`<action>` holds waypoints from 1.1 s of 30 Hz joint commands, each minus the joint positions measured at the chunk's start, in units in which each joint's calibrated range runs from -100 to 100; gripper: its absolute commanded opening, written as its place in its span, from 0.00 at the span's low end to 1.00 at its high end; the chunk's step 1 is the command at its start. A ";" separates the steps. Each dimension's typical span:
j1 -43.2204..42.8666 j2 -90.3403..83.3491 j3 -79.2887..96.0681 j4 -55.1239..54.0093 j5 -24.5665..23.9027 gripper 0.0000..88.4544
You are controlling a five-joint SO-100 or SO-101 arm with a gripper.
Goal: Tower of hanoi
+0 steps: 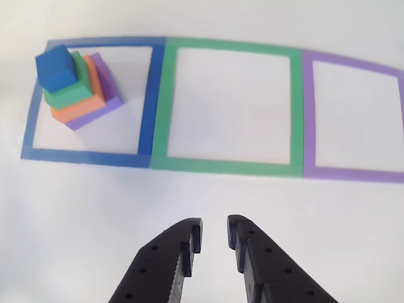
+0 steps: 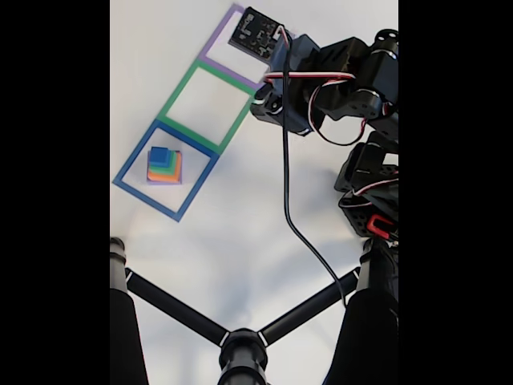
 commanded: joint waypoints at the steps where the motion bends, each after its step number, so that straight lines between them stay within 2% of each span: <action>1: 2.64 -6.16 6.41 -1.30 0.00 0.00; 5: 4.09 -10.89 13.49 -1.87 -0.74 0.00; 6: 4.16 -12.49 15.49 -2.27 -9.56 0.00; 8: 4.16 -15.62 19.67 -3.57 -16.91 0.00; 9: 4.01 -17.46 21.94 -4.54 -28.12 0.00; 11: 3.86 -21.14 27.31 -7.69 -40.99 0.00; 12: 3.70 -22.83 30.03 -9.88 -50.74 0.00; 14: 3.63 -26.03 35.30 -13.84 -62.87 0.00; 15: 3.63 -27.55 38.03 -15.87 -71.32 0.00; 19: 4.16 -32.60 43.57 -15.87 -94.49 0.00; 22: 4.24 -34.45 46.02 -16.68 -108.82 0.00; 25: 4.70 -36.77 49.02 -17.65 -120.04 0.00; 30: 4.77 -39.97 53.66 -20.00 -134.74 0.00; 33: 4.77 -41.66 57.47 -22.18 -141.18 0.00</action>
